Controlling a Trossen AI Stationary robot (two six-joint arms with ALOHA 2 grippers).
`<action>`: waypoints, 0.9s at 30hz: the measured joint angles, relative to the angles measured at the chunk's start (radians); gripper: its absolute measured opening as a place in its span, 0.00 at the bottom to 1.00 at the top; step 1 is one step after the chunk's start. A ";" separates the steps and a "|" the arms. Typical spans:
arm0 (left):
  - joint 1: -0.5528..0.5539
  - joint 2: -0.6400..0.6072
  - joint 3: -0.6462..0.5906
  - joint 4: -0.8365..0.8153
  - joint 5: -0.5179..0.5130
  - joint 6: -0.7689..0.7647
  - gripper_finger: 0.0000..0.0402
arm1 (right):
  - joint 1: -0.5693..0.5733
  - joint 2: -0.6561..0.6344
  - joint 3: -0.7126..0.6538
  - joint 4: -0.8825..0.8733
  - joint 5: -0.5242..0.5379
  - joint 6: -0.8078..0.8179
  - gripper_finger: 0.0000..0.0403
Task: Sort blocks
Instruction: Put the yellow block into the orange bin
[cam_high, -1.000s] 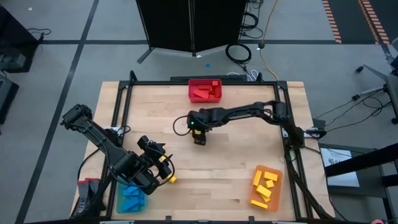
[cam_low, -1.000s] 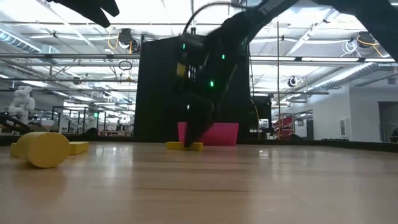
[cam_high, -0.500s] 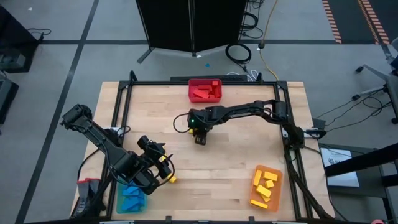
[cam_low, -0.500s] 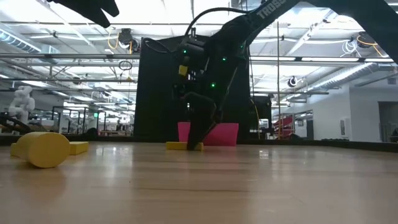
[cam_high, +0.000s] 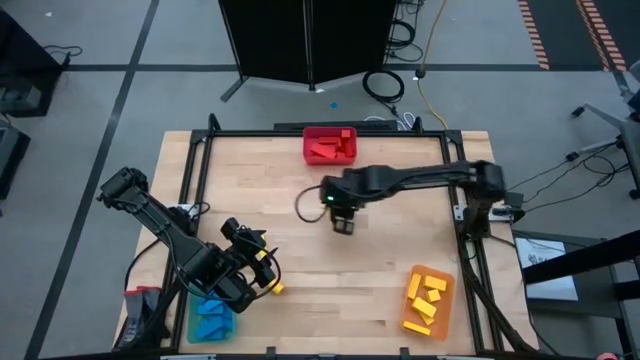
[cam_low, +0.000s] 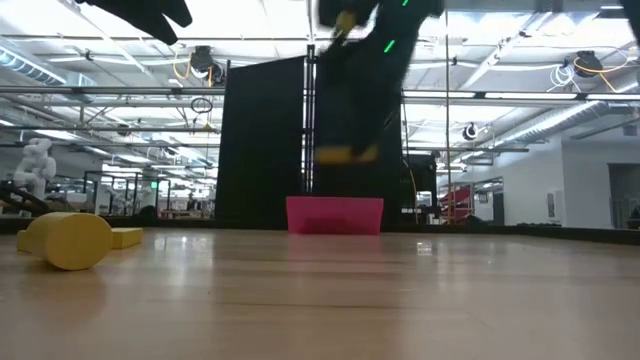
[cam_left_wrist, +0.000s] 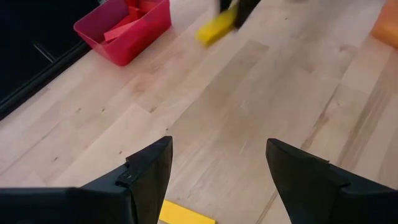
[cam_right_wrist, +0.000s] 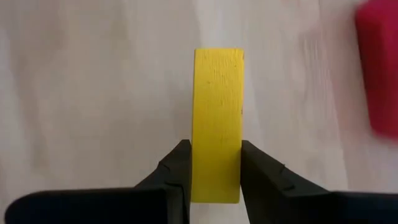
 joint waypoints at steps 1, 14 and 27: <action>0.000 0.000 0.000 0.000 0.000 0.000 0.66 | 0.016 -0.034 0.000 -0.058 0.000 0.029 0.20; 0.000 0.000 0.000 0.000 -0.004 0.000 0.66 | 0.570 -0.463 -0.185 -0.425 0.075 0.865 0.20; 0.000 0.000 0.000 0.001 0.012 0.006 0.66 | 0.930 -0.476 -0.511 -0.231 -0.027 1.399 0.20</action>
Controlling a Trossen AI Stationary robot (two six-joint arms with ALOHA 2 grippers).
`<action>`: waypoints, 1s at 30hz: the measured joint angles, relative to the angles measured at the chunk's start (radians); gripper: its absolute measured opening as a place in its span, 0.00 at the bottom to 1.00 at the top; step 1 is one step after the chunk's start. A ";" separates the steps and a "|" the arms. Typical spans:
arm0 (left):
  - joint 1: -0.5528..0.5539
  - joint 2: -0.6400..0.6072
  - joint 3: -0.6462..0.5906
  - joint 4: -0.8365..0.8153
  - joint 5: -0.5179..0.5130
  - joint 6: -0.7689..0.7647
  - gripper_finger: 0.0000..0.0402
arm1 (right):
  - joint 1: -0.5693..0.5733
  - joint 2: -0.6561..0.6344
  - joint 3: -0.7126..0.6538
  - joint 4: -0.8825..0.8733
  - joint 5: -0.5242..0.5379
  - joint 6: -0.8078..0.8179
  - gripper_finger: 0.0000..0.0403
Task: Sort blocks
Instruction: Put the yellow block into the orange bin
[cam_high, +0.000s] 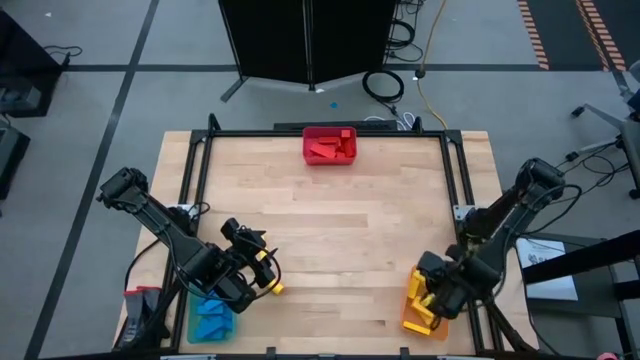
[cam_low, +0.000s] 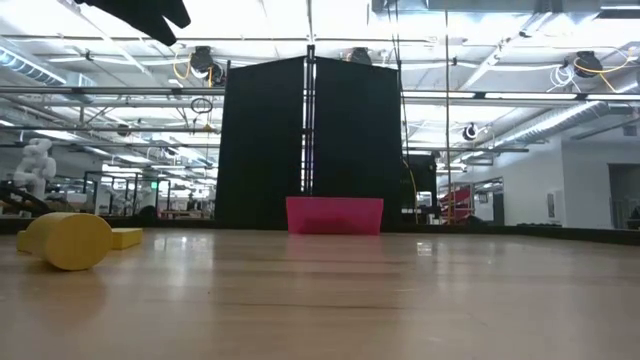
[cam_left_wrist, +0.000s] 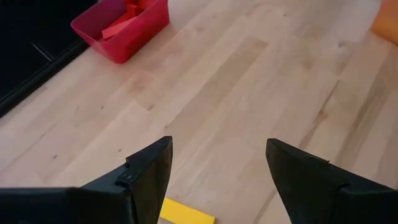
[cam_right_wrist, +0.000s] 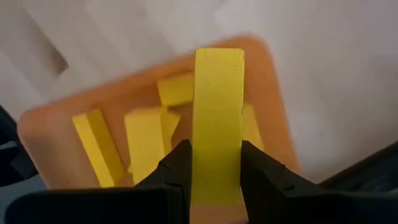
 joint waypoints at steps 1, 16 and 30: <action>0.000 0.000 0.000 0.000 0.003 0.000 0.66 | 0.019 0.000 -0.011 0.016 0.000 0.025 0.20; 0.011 0.000 0.000 0.042 0.028 0.007 0.66 | 0.185 0.000 -0.028 0.064 -0.052 0.200 0.20; 0.070 0.000 0.000 0.242 0.269 0.365 0.66 | 0.174 -0.001 -0.028 0.071 -0.042 0.129 0.63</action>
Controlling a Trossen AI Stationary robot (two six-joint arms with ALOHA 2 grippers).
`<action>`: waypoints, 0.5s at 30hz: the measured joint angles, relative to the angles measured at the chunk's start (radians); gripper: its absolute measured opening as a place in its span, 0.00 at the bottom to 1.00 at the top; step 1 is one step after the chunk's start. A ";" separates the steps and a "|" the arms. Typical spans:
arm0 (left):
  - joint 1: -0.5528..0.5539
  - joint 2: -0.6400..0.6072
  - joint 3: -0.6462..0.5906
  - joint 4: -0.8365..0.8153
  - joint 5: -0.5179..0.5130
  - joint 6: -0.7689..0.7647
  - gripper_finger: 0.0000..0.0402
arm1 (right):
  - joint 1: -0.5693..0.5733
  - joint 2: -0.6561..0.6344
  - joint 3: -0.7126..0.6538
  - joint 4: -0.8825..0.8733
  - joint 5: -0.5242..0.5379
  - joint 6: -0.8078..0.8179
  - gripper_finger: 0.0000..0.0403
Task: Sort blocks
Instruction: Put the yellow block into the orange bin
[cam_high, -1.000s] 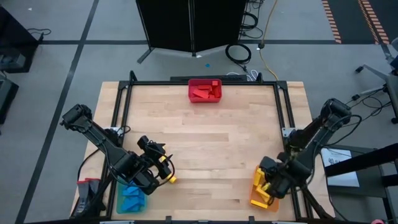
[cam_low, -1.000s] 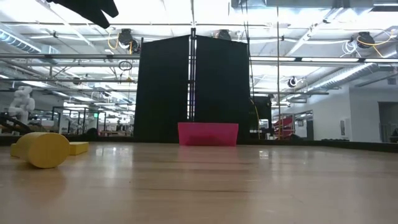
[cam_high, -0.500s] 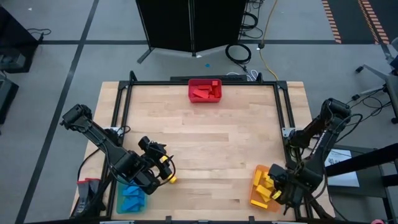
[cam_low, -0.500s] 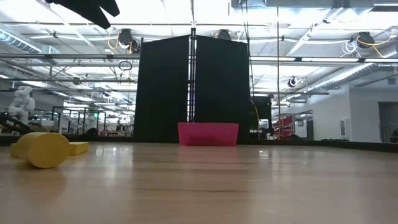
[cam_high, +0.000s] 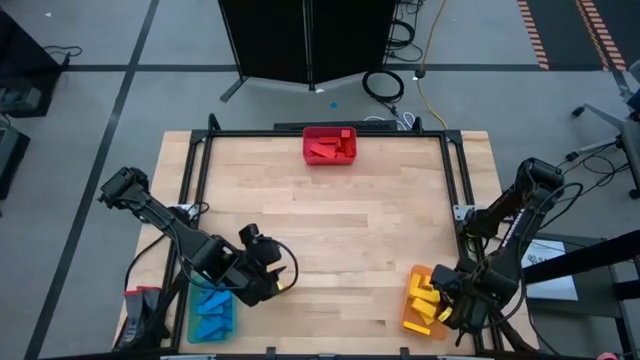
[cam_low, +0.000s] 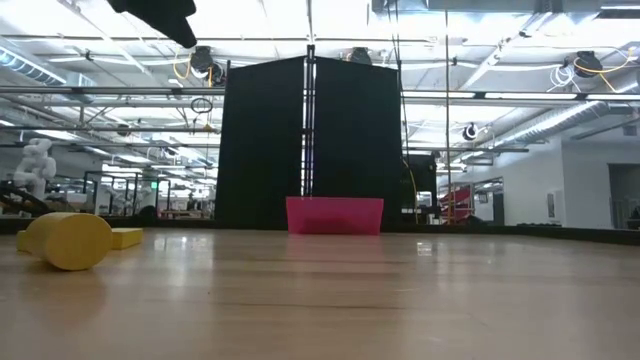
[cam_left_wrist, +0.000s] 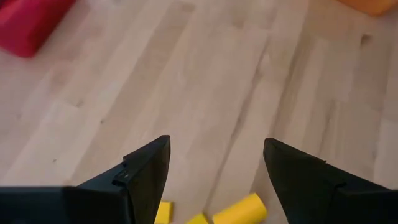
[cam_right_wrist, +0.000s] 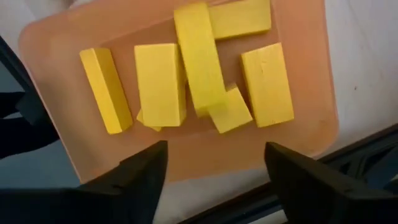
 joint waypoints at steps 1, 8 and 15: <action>0.000 0.000 0.000 0.001 0.008 -0.003 0.66 | -0.007 -0.001 0.001 0.000 -0.005 -0.001 0.67; -0.041 -0.024 0.054 0.034 -0.041 -0.007 0.66 | -0.103 -0.002 0.115 0.001 0.127 -0.174 0.69; -0.161 -0.133 0.109 0.032 -0.247 -0.014 0.66 | -0.321 -0.002 0.297 0.029 0.366 -0.531 0.61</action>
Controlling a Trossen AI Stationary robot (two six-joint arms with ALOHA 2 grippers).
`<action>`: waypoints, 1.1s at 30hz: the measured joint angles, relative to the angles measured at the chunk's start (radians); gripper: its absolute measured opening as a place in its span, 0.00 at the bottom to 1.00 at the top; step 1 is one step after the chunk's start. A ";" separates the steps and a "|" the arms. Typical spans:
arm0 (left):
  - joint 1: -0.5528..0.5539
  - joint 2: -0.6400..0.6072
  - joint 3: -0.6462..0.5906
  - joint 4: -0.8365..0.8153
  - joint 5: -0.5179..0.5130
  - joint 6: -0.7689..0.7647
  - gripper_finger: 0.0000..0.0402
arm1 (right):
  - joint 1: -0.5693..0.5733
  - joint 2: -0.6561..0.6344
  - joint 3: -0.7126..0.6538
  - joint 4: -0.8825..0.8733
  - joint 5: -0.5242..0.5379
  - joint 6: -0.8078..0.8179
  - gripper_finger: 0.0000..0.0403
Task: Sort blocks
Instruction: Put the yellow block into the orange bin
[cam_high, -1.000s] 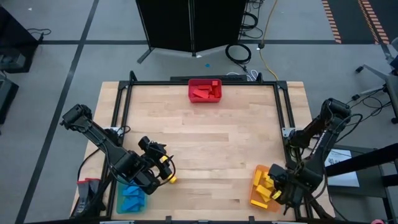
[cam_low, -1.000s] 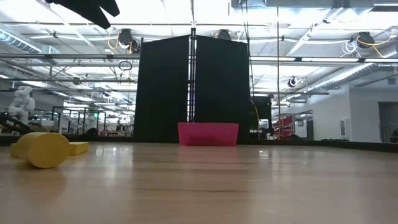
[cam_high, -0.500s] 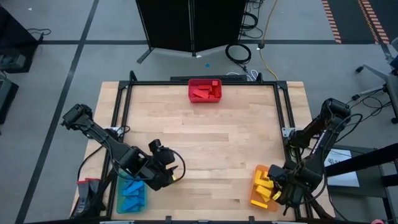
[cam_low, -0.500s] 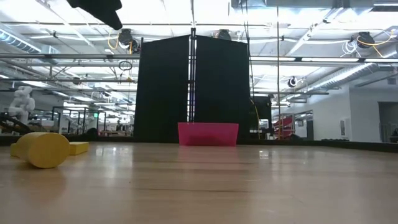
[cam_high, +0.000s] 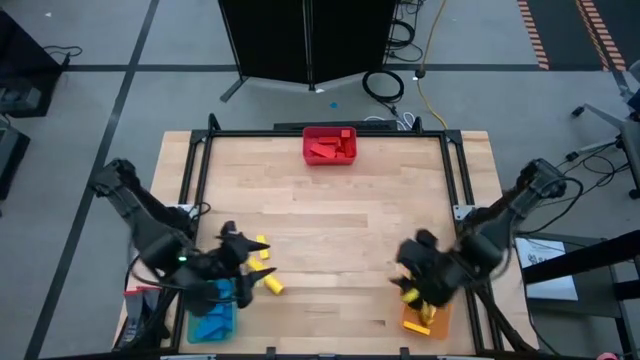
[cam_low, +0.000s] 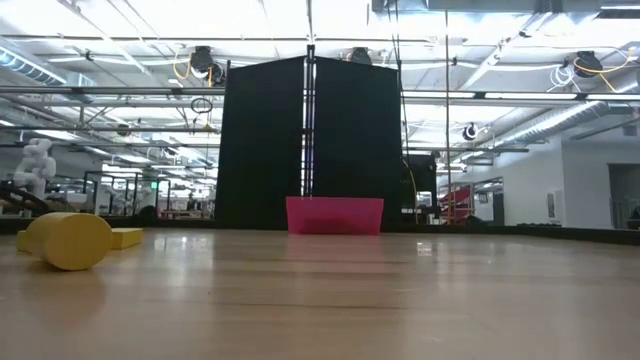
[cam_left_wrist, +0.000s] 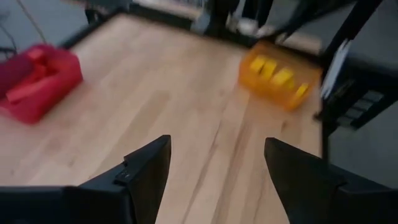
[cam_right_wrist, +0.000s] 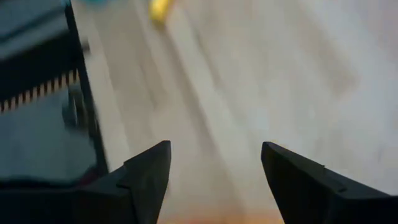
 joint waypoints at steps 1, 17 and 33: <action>-0.020 -0.017 0.001 0.000 -0.030 -0.012 0.66 | -0.041 0.003 0.016 0.027 0.018 -0.060 0.61; -0.194 -0.163 0.001 -0.021 -0.156 -0.046 0.66 | -0.448 0.650 0.622 0.419 -0.259 -0.778 0.46; -0.260 -0.326 0.000 -0.374 -0.275 -0.306 0.66 | -0.445 0.997 0.927 0.268 -0.336 -0.658 0.54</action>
